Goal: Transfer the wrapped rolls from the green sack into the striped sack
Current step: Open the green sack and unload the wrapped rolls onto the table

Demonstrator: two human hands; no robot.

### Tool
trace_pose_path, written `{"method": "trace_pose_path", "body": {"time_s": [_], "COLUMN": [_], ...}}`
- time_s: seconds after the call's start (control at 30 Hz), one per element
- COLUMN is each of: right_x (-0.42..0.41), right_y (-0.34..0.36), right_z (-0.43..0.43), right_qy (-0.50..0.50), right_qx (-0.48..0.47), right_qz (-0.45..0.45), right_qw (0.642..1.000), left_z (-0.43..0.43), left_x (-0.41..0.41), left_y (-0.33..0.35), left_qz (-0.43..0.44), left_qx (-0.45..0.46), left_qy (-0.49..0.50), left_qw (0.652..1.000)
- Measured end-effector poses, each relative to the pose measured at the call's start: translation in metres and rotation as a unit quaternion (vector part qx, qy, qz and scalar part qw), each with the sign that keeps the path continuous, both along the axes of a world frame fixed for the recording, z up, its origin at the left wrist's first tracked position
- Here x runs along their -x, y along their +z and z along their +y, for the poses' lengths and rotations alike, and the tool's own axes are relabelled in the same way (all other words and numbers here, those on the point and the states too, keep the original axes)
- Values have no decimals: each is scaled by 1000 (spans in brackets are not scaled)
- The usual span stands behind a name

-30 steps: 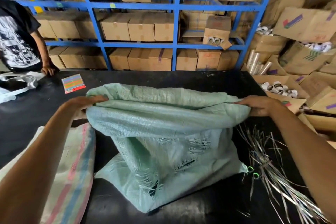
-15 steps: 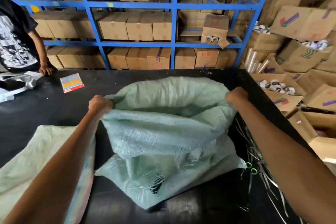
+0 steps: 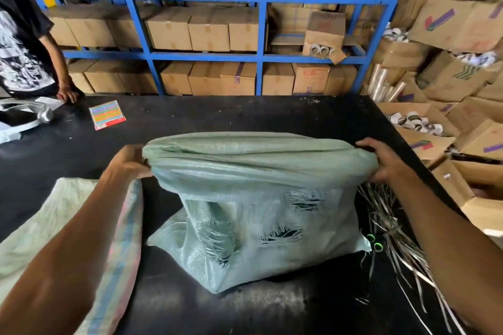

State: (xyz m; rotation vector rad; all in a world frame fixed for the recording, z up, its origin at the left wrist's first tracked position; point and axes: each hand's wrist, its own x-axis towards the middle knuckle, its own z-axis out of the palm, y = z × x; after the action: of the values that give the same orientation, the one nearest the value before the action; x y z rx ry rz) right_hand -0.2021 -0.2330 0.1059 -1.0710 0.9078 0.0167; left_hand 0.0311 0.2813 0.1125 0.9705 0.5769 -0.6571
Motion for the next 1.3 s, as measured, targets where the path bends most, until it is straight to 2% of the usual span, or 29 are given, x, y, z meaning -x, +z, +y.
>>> {"method": "trace_pose_path", "body": {"time_s": [0.03, 0.1, 0.17, 0.23, 0.33, 0.43, 0.57, 0.63, 0.67, 0.73, 0.77, 0.8, 0.83, 0.87, 0.9, 0.97, 1.03, 1.1, 1.13, 1.2, 1.23, 1.3], "right_x": [-1, 2, 1, -3, -15, -27, -31, -32, -33, -35, -38, -41, -46, -53, -59, -62, -54, -45, -41, -40, -36, -34], "right_y": [1, 9, 11, 14, 5, -4, -14, -15, -14, -13, -15, -17, -21, -24, -26, -24, -12, -4, 2, 12, 21, 36], "right_z": [1, 4, 1, -2, -6, -2, 7, 11, 15, 25, 31, 39, 44, 49, 55, 67, 66, 43, 29, 4, 1, -1], "right_qy": [28, 92, 143, 171, 176, 188, 148, 137, 140, 121, 94, 64, 34, 27, 29, 81, 156, 172, 154, 63, 22, 17], "right_qx": [-28, 39, 58, 107, 154, 221, 343, 440, 481, 545, 559, 562, 546, 516, 485, 444, 414, 432, 384, 187, 83, 4], "right_qz": [-24, -1, 14, 49, 100, 117, 148, 171, 182, 198, 202, 209, 211, 198, 188, 150, 120, 111, 88, 26, 12, -15], "right_qw": [999, 995, 988, 978, 967, 950, 916, 871, 846, 806, 798, 798, 810, 833, 853, 880, 889, 878, 906, 980, 996, 1000], "left_z": [2, 2, -2, -6, -15, -23, -24, -32, -38, -51, -57, -60, -68, -76, -84, -94, -91, -81, -72, -51, -40, -23], "left_x": [3, 9, 14, 8, 6, 6, 3, 15, 19, 26, 28, 25, 29, 31, 33, 37, 36, 22, 17, 7, 1, -17], "left_y": [5, 12, 19, 18, 18, 9, -14, -18, -20, -18, -15, -15, -7, -1, 5, 18, 27, 31, 35, 50, 55, 65], "left_qz": [-13, -80, -163, -192, -202, -272, -317, -285, -283, -270, -251, -221, -194, -166, -125, -64, -59, -45, -53, -103, -119, -134], "left_qx": [19, 52, -56, -164, -336, -535, -636, -713, -724, -703, -675, -619, -520, -407, -285, -173, -128, -109, -98, -83, -75, -50], "left_qy": [-8, -74, -179, -269, -362, -349, -328, -327, -312, -273, -239, -195, -148, -110, -59, -31, -32, 7, 12, -29, -43, -78], "left_qw": [1000, 993, 969, 929, 846, 719, 623, 551, 545, 599, 651, 728, 818, 891, 948, 982, 989, 993, 994, 991, 989, 987]}}
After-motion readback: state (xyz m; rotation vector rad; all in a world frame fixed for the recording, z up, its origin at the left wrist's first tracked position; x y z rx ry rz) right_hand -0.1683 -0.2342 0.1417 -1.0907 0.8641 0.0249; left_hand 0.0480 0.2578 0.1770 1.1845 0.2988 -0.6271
